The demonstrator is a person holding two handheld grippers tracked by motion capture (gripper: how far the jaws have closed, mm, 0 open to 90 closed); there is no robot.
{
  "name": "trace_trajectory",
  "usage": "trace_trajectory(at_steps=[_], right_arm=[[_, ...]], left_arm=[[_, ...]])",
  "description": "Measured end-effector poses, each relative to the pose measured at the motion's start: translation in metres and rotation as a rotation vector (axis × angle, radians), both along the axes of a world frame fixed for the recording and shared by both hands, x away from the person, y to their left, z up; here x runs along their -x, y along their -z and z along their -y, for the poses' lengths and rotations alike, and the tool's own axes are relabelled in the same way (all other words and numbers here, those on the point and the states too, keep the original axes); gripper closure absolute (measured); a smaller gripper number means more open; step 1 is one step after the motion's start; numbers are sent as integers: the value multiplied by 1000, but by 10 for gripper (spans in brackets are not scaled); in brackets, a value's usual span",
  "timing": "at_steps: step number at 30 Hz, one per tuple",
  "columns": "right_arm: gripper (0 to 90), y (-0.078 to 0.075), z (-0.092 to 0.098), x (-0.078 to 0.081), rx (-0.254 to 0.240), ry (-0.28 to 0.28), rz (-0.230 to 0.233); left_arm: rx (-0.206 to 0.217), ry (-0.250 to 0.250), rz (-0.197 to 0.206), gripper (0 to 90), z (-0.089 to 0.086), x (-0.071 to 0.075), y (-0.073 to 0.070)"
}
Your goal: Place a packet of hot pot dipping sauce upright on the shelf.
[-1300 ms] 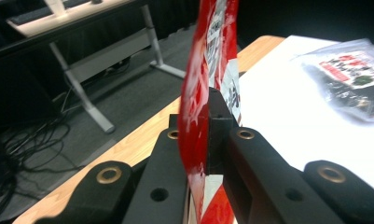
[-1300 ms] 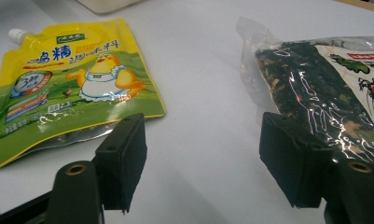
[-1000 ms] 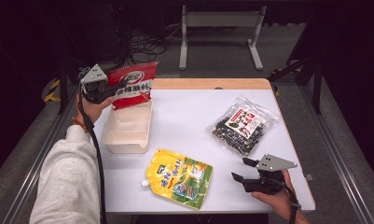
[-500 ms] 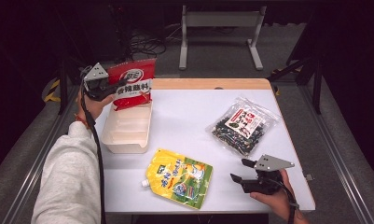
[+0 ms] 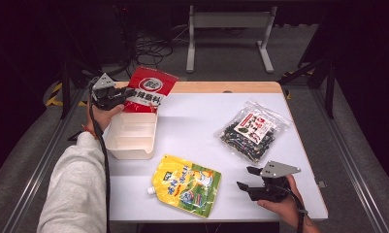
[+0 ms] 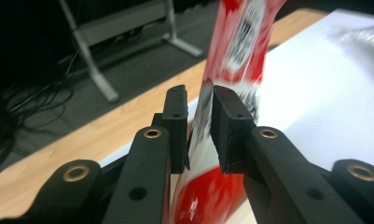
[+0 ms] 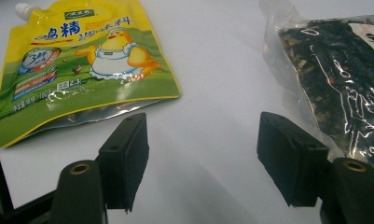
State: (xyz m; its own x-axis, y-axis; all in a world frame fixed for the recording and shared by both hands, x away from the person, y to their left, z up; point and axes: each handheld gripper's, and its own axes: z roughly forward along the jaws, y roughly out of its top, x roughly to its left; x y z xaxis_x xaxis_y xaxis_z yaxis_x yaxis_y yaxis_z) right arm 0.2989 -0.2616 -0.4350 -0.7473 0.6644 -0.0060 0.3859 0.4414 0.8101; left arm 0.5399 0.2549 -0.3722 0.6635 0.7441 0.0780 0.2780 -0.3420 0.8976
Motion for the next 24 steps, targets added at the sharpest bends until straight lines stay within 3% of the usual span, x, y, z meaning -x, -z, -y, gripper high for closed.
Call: trace_trajectory(at_steps=[5, 10, 16, 18, 19, 20, 24], right_arm=[[324, 0, -2, 1, 10, -9, 2], [327, -1, -4, 0, 5, -14, -2], [323, -1, -6, -1, 8, -22, -3], [323, 0, -6, -1, 9, -20, -3], [323, 0, -5, -1, 9, -18, -3], [323, -1, -4, -2, 7, -19, -3], [324, 0, -3, -3, 4, -12, -7]], left_arm=[[-80, 2, -39, 892, -1, 5, 8], [-127, -9, -89, 897, 0, 3, 20], [-82, -20, -106, 896, -6, -1, 29], [-69, -40, -79, 806, -6, 3, 24], [-45, -20, -69, 769, -7, 6, 21], [-41, -14, -47, 818, -9, 9, 18], [-64, -3, -55, 877, -13, 15, 13]])
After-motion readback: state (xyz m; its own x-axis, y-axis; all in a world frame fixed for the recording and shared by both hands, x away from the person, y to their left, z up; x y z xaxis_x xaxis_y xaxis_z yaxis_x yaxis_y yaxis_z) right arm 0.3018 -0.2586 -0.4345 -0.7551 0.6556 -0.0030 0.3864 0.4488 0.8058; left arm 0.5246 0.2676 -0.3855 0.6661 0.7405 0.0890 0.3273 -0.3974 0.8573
